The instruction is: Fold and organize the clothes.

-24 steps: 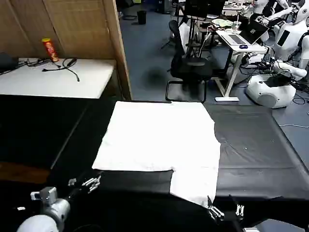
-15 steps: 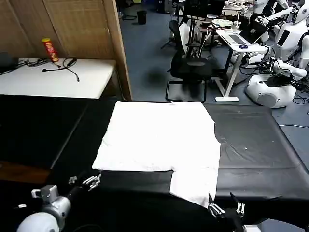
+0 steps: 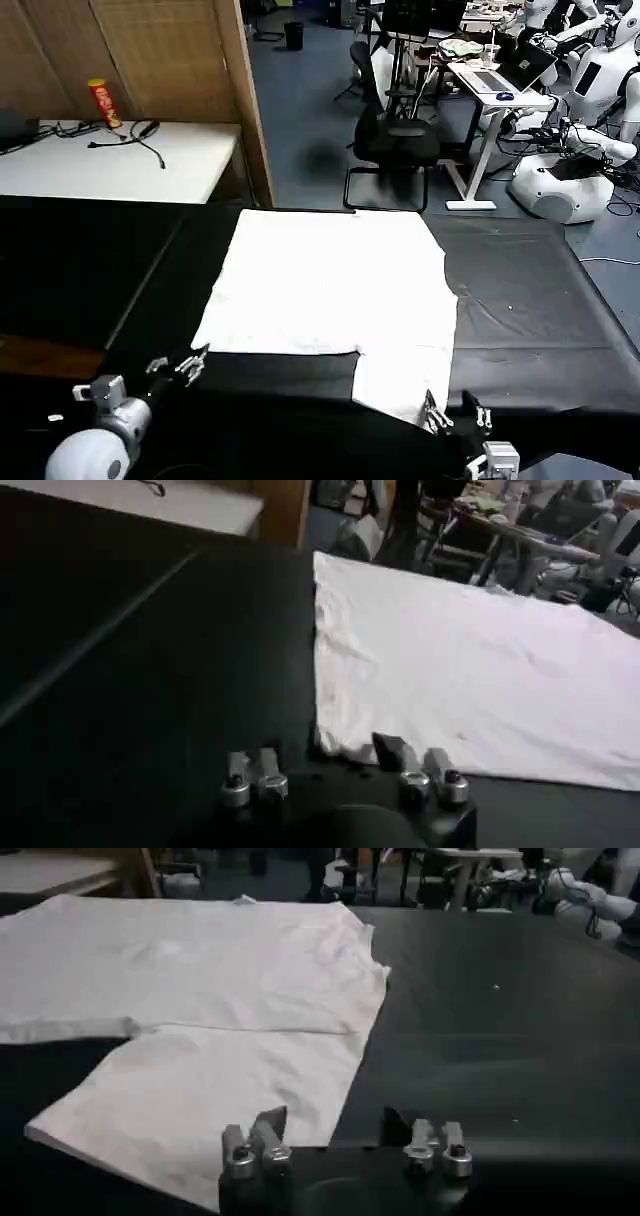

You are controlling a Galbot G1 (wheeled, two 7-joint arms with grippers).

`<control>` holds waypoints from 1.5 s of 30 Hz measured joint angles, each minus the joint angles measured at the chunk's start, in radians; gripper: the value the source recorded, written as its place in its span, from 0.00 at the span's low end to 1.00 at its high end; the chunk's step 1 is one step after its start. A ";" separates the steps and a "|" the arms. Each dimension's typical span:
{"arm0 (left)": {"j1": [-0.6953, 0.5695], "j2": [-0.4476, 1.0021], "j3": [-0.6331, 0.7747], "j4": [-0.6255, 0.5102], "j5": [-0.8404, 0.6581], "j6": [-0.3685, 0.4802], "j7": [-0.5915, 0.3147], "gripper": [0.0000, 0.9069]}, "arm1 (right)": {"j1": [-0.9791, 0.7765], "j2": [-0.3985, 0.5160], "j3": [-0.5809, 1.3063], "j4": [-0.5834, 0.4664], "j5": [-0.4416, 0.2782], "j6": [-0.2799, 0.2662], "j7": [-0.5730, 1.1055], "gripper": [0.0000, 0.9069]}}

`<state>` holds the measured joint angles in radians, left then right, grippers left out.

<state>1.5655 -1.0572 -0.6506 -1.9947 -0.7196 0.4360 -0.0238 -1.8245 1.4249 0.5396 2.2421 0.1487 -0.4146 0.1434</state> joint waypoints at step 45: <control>0.021 -0.125 -0.023 -0.124 0.187 -0.146 -0.055 0.00 | 0.283 -0.109 0.021 -0.093 0.188 0.108 -0.013 0.00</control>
<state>1.5868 -1.1822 -0.6737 -2.1185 -0.5327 0.2904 -0.0788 -1.5419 1.3157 0.5602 2.1487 0.3367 -0.3071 0.1300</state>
